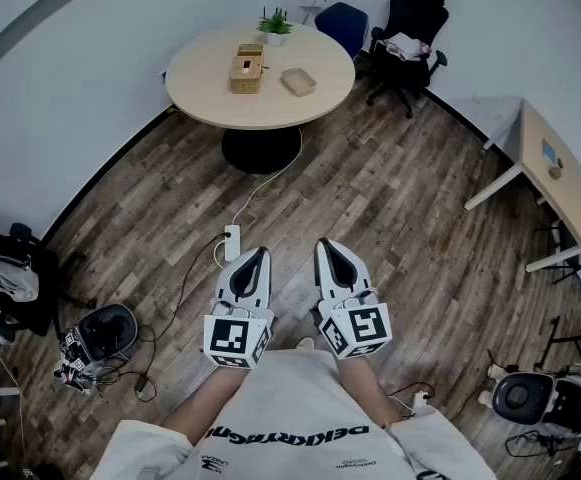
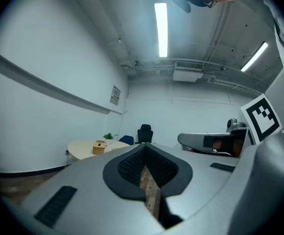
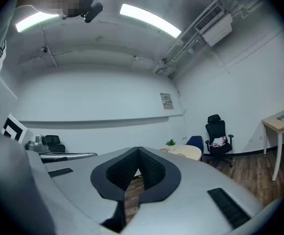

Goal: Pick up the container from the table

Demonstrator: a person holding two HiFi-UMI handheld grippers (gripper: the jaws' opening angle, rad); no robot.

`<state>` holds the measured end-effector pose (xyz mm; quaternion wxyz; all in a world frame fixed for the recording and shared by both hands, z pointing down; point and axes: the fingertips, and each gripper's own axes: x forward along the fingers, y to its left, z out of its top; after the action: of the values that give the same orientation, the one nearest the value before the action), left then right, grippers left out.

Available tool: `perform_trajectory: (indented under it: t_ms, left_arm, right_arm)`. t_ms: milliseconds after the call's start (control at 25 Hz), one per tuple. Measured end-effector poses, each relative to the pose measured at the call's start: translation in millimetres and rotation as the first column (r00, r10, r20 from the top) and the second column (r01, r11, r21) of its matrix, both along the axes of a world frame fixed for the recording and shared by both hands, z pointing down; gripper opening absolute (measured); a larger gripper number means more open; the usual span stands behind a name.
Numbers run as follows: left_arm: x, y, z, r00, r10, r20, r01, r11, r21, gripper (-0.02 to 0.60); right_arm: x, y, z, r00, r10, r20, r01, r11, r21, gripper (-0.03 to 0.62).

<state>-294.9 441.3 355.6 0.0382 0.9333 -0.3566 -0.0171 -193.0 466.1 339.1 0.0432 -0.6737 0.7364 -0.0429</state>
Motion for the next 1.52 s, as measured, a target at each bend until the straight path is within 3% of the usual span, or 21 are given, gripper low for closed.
perform_trajectory:
  t_ms: [520, 880, 1160, 1520]
  left_arm:
    - [98, 24, 17, 0.997, -0.057, 0.043, 0.057, 0.998, 0.004, 0.015]
    - [132, -4, 40, 0.996, -0.06, 0.061, 0.063, 0.997, -0.044, 0.015]
    - [190, -84, 49, 0.999, -0.03, 0.027, 0.031, 0.998, -0.055, 0.015]
    - [245, -244, 22, 1.0, -0.016, 0.008, 0.016, 0.998, -0.068, 0.015]
  right_arm:
    - [102, 20, 14, 0.999, -0.04, 0.02, 0.04, 0.999, 0.0, 0.032]
    - [131, -4, 44, 0.998, -0.048, 0.044, 0.05, 0.997, -0.061, 0.032]
    - [187, -81, 50, 1.0, -0.01, 0.024, 0.012, 0.997, -0.08, 0.032]
    - [244, -236, 15, 1.0, 0.003, 0.007, -0.003, 0.998, -0.055, 0.032]
